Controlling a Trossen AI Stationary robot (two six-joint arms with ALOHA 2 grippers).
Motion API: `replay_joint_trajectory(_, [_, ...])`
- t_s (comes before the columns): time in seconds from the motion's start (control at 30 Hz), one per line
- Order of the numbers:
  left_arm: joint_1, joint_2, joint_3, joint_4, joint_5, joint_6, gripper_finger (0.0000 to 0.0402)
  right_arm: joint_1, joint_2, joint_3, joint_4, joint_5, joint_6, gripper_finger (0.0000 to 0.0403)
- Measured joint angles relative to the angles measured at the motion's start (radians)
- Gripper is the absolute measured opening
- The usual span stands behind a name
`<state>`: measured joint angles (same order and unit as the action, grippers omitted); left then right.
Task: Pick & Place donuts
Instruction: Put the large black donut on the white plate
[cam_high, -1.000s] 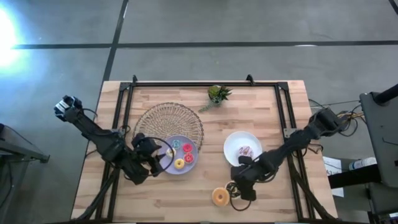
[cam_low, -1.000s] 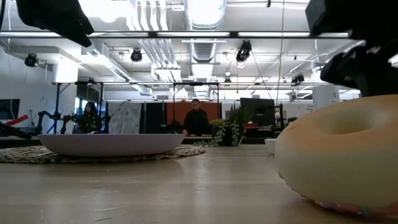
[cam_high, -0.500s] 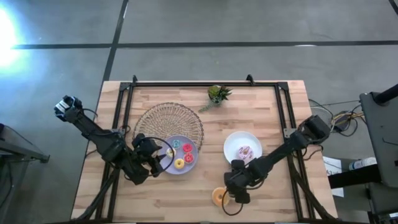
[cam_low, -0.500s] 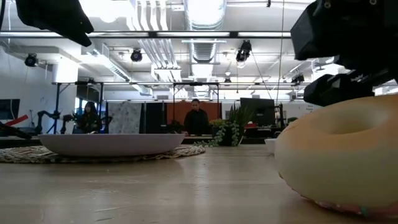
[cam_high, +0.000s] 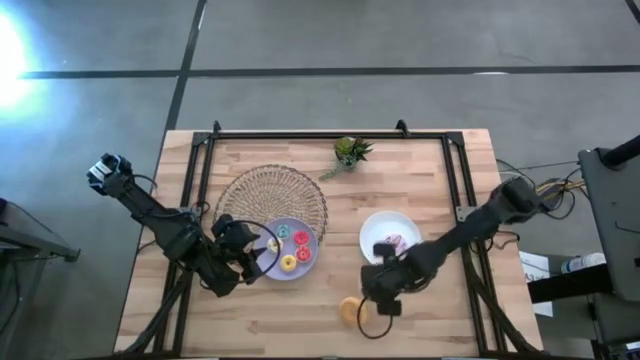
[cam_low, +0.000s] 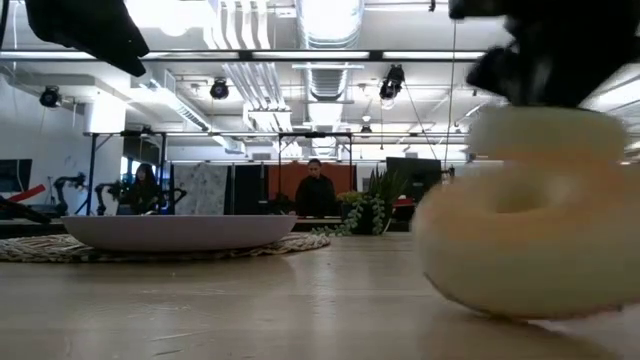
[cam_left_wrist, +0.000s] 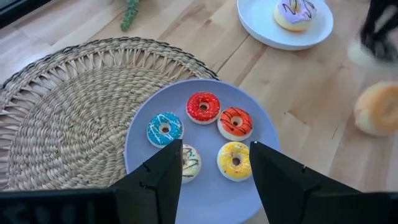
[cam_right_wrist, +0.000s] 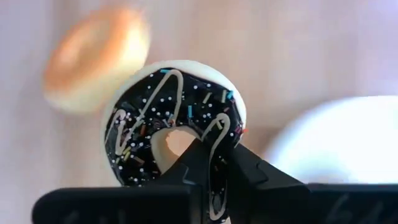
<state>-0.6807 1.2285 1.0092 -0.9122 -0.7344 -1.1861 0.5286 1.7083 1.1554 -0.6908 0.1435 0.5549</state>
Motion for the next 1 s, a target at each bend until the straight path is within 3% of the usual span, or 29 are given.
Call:
replay_joint_trajectory(0.1, [0.001, 0.0, 0.0, -0.005, -0.009, 0.007, 0.0161, -0.035, -0.058, 0.029, -0.146, 0.193, 0.004, 0.0025])
replay_joint_trajectory(0.17, [0.006, 0.0, 0.0, -0.005, -0.015, 0.013, 0.0161, -0.097, -0.083, 0.026, -0.215, 0.221, 0.029, 0.0025])
replay_joint_trajectory(0.3, [0.015, 0.0, 0.0, -0.007, -0.017, 0.026, 0.0161, -0.255, -0.105, -0.06, -0.19, 0.141, 0.036, 0.0026])
replay_joint_trajectory(0.53, [0.016, 0.0, 0.0, -0.006, 0.005, 0.024, 0.0161, -0.441, -0.105, -0.174, -0.118, 0.142, -0.008, 0.0029])
replay_joint_trajectory(0.73, [0.016, 0.0, 0.0, -0.005, 0.014, 0.02, 0.0161, -0.489, -0.119, -0.233, -0.099, 0.148, 0.033, 0.0029])
replay_joint_trajectory(1.0, [0.016, 0.0, 0.0, -0.006, 0.014, 0.026, 0.0161, -0.474, -0.132, -0.242, -0.12, 0.038, 0.075, 0.0037])
